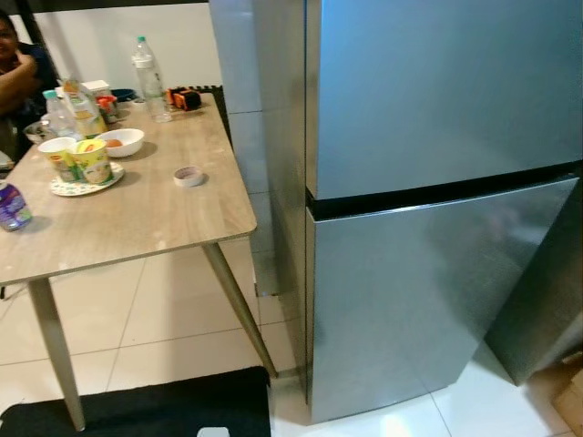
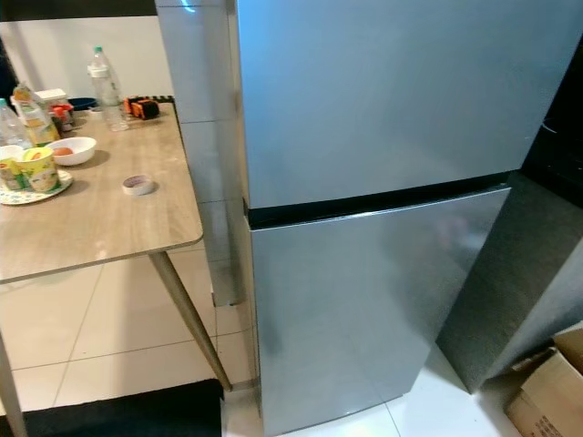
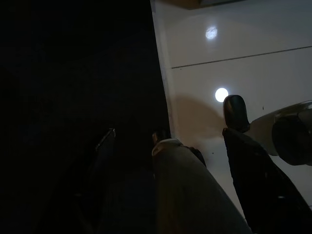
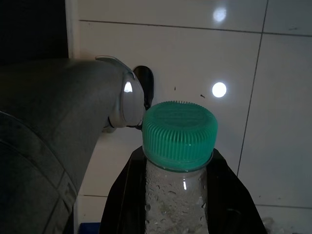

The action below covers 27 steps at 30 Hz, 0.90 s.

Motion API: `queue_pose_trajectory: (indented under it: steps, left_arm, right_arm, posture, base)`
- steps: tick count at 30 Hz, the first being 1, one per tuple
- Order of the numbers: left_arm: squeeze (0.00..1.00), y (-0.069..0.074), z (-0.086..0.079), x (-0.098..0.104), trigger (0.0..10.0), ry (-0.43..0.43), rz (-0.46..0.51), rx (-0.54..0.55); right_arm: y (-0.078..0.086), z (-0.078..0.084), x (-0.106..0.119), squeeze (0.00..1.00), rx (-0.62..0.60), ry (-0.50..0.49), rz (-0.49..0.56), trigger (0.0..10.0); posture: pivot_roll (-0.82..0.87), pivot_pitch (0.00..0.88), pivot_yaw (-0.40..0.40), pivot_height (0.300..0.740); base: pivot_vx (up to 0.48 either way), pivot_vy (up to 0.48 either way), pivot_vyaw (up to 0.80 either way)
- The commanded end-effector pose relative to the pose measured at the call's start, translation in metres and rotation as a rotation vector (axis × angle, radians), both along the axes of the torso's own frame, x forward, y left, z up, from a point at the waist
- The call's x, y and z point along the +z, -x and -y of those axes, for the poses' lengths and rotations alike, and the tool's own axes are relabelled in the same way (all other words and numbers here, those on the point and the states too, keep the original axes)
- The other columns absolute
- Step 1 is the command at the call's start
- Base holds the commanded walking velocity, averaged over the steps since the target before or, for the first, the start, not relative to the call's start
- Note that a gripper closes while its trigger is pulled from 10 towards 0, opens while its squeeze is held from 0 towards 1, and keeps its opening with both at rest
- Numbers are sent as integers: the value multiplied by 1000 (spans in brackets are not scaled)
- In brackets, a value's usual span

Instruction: Restocking fridge

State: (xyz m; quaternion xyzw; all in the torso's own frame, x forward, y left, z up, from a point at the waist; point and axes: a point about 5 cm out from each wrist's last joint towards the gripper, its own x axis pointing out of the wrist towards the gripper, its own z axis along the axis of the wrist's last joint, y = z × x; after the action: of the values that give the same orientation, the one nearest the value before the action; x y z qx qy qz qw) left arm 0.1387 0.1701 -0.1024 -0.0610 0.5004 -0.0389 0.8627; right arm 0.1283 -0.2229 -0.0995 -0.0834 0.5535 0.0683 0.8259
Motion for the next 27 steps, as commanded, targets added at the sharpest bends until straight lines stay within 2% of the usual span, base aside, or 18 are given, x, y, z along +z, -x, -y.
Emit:
queue_pose_trajectory:
  steps: [1, 14, 18, 20, 21, 27]
  left_arm:
    - [0, 2, -4, -1, 10000, -12, -9, -5]
    - [0, 3, -4, -1, 10000, -10, -9, -3]
    - [0, 3, -2, -1, 10000, 20, -5, 23]
    - [0, 3, -1, -1, 10000, 18, -9, -11]
    - [0, 3, 1, -1, 10000, 14, -10, -45]
    - [0, 4, 2, -1, 10000, 23, -11, -29]
  right_arm:
    - [2, 2, 0, 0, -2, 8, -5, 10000]
    - [2, 0, -1, 0, -1, 3, -5, 10000]
    - [2, 0, -1, 0, -2, 3, -6, 10000]
    - [2, 0, -1, 0, -2, 4, -6, 10000]
    - [2, 0, -1, 0, -2, 4, -6, 10000]
    - [2, 0, -1, 0, -5, 2, -4, 10000]
  posture:
    - [-104, 0, 15, 734]
    - [-104, 0, 15, 734]
    - [-103, 0, 16, 734]
    - [-103, 0, 16, 734]
    - [-103, 0, 16, 734]
    - [-104, 0, 16, 734]
  base:
    - [371, 0, 0]
    - [354, 0, 0]
    - [0, 0, 0]
    - [0, 0, 0]
    - [0, -469, 0]
    - [0, -454, 0]
